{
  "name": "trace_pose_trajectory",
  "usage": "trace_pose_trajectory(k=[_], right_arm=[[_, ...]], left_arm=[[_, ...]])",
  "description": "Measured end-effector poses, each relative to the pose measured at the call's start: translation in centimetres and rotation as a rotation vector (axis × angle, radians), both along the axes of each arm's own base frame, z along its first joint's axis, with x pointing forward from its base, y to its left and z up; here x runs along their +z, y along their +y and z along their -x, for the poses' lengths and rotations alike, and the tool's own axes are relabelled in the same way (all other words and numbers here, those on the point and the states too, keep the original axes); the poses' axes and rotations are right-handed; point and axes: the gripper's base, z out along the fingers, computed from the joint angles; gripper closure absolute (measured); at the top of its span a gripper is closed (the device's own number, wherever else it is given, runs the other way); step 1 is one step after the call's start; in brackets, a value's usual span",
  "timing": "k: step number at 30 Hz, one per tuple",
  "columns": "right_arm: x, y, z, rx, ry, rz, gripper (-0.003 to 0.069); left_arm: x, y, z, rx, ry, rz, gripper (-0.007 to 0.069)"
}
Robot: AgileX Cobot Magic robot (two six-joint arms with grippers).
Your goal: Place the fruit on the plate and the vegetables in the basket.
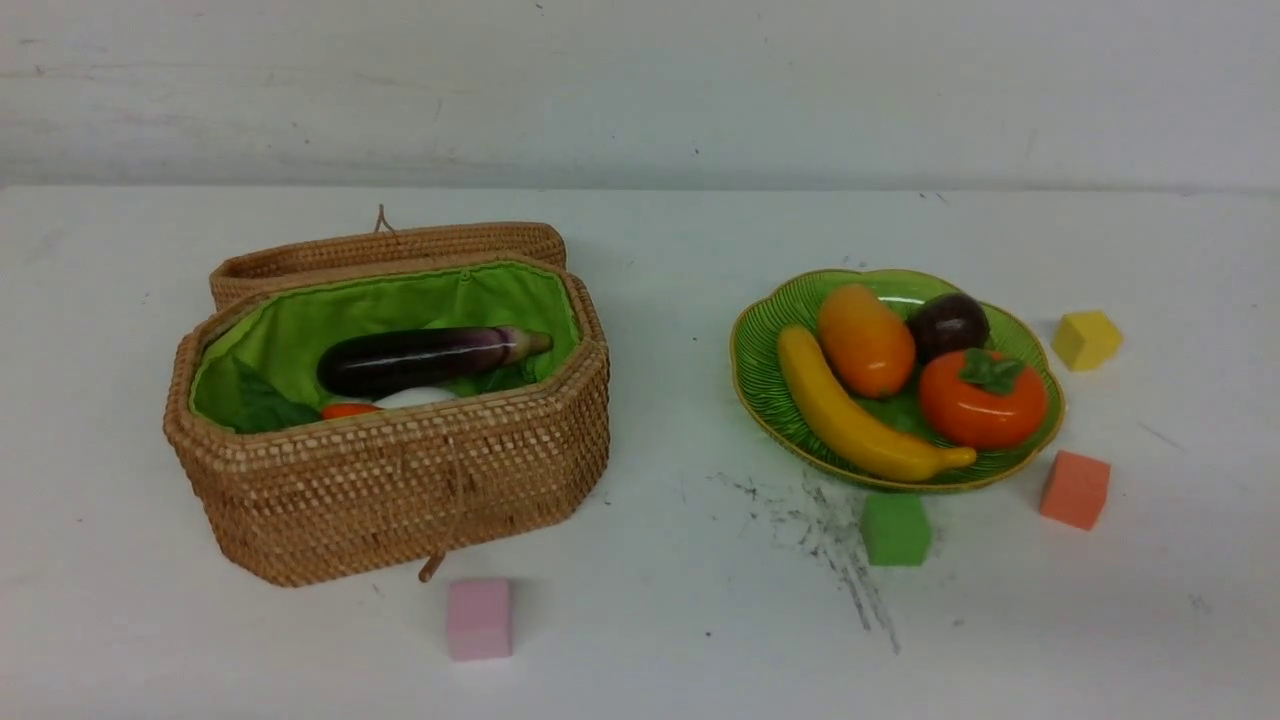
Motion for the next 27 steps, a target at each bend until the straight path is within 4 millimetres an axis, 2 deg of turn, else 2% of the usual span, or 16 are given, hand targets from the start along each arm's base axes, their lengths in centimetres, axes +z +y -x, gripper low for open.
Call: trace_pose_trajectory(k=[5, 27], right_arm=[[-0.85, 0.49, 0.10, 0.042, -0.023, -0.003, 0.0667], [-0.93, 0.46, 0.63, 0.042, -0.034, -0.007, 0.0659]], left_arm=[[0.00, 0.00, 0.00, 0.000, 0.000, 0.000, 0.0386], [0.00, 0.00, 0.00, 0.000, 0.000, 0.000, 0.0386]])
